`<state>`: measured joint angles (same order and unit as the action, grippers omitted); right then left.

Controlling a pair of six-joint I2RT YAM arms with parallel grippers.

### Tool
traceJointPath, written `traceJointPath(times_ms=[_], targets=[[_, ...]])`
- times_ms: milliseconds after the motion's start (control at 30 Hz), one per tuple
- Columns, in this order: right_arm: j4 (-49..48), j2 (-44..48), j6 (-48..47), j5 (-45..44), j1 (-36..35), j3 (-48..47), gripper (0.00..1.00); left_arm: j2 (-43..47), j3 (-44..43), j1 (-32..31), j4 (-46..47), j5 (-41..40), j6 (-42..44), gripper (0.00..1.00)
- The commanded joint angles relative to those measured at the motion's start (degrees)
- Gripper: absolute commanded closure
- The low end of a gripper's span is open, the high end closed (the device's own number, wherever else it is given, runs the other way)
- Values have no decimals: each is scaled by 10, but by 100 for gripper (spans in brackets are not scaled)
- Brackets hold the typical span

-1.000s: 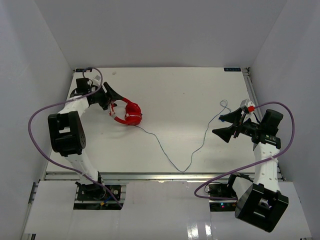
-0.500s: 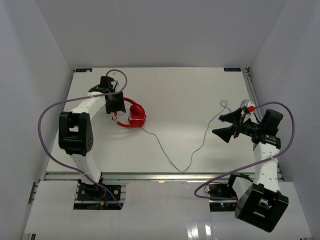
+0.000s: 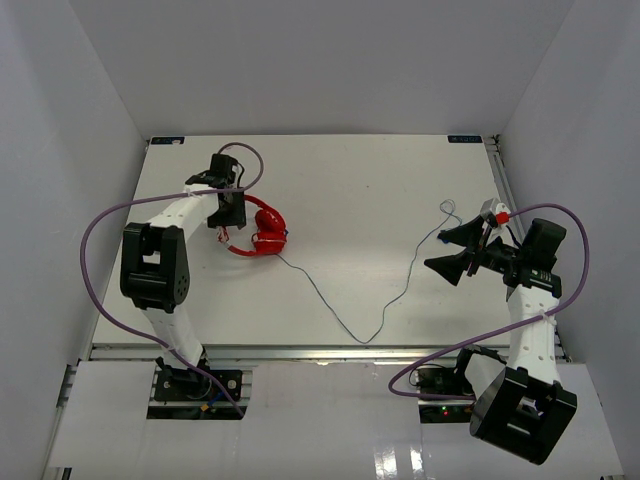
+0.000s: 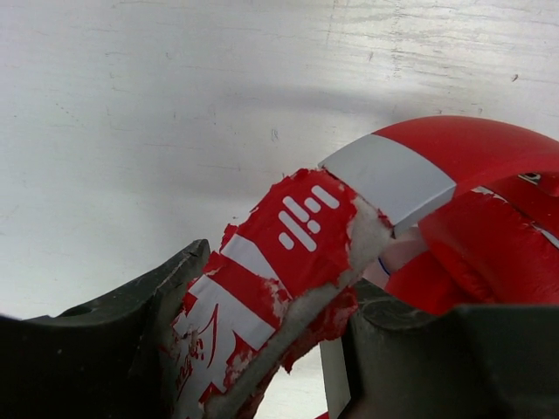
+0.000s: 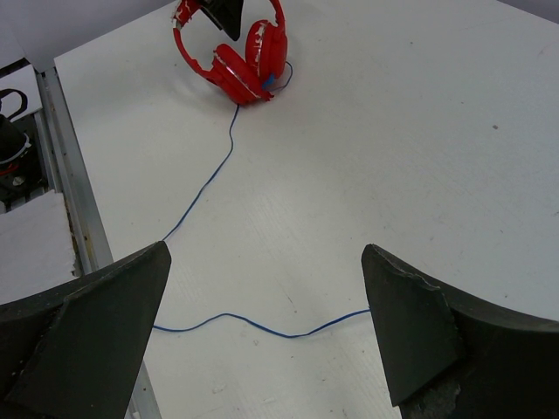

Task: Wrap the headphones

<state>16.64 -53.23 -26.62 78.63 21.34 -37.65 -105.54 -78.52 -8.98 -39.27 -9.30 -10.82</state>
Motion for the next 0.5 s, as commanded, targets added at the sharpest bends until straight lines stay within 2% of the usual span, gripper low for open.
traceJointPath(times_ms=[0, 67, 100, 233, 400, 467], targets=[[8, 6, -8, 20, -2, -6, 4, 36, -20, -3, 9, -26, 9, 34], [8, 7, -8, 21, -2, -6, 4, 41, -19, -3, 13, -21, 14, 28], [8, 6, -9, 21, -2, -6, 4, 44, -16, -3, 16, -14, 18, 21], [9, 6, -9, 21, -2, -6, 4, 44, -11, -1, 26, 5, 37, 12], [10, 6, -10, 21, -2, -6, 4, 33, -10, 10, 31, 2, 32, 13], [10, 6, -10, 22, -2, -6, 4, 29, -10, 20, 32, -6, 29, 18]])
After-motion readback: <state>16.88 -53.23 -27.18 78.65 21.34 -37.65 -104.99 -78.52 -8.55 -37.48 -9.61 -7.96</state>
